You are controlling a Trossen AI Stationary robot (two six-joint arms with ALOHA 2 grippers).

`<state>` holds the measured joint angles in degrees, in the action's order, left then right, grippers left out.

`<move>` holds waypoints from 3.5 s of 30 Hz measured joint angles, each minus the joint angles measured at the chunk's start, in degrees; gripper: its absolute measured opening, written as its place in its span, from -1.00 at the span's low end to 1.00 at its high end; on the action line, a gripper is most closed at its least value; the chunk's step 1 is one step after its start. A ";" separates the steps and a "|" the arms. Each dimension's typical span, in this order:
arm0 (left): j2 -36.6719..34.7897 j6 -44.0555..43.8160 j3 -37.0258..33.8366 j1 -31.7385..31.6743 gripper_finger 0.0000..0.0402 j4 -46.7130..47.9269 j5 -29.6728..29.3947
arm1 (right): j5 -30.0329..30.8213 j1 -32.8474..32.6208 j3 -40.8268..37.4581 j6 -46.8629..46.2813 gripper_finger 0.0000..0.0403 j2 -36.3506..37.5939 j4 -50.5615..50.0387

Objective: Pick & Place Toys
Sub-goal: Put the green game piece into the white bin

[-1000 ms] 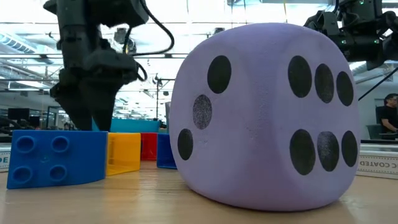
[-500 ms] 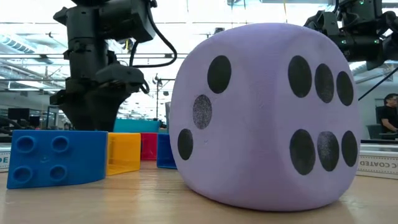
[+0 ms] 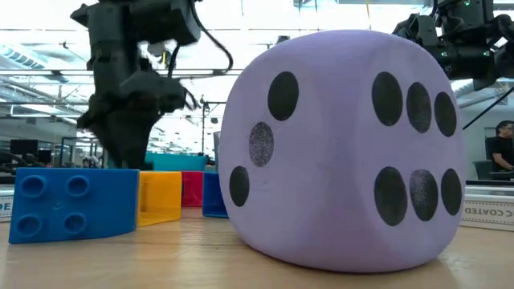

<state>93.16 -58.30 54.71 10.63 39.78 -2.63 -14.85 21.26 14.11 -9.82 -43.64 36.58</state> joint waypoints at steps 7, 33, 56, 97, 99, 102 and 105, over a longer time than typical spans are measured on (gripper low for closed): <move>-2.38 4.71 3.99 1.11 -0.41 -3.08 -7.71 | -0.12 -1.22 0.04 0.99 0.40 -0.34 -0.17; 2.90 31.57 6.58 -7.08 -0.44 -64.51 2.89 | 32.53 -34.39 8.87 53.71 0.50 -27.74 23.94; 3.98 31.01 6.58 -7.15 -0.43 -65.44 4.61 | 34.31 -34.51 13.29 55.54 -0.19 -34.27 26.60; -7.68 46.19 6.28 -7.80 -0.38 -49.79 -0.12 | 55.40 -31.65 13.16 33.67 -0.48 -17.19 2.04; -8.36 47.30 5.47 -6.87 -0.38 -49.82 -4.21 | 55.27 -29.34 12.89 29.45 -0.48 -13.22 -4.36; -10.65 47.66 1.99 -6.13 -0.38 -49.81 -10.23 | 55.15 -24.61 9.87 25.15 -0.48 -8.04 -8.47; -13.60 46.94 -3.05 -6.17 -0.38 -52.61 -15.80 | 55.15 -18.79 5.49 21.46 -0.48 -2.70 -8.64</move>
<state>79.56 -11.36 51.66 4.47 -12.83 -18.44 40.29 2.47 19.60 11.64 -46.34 27.94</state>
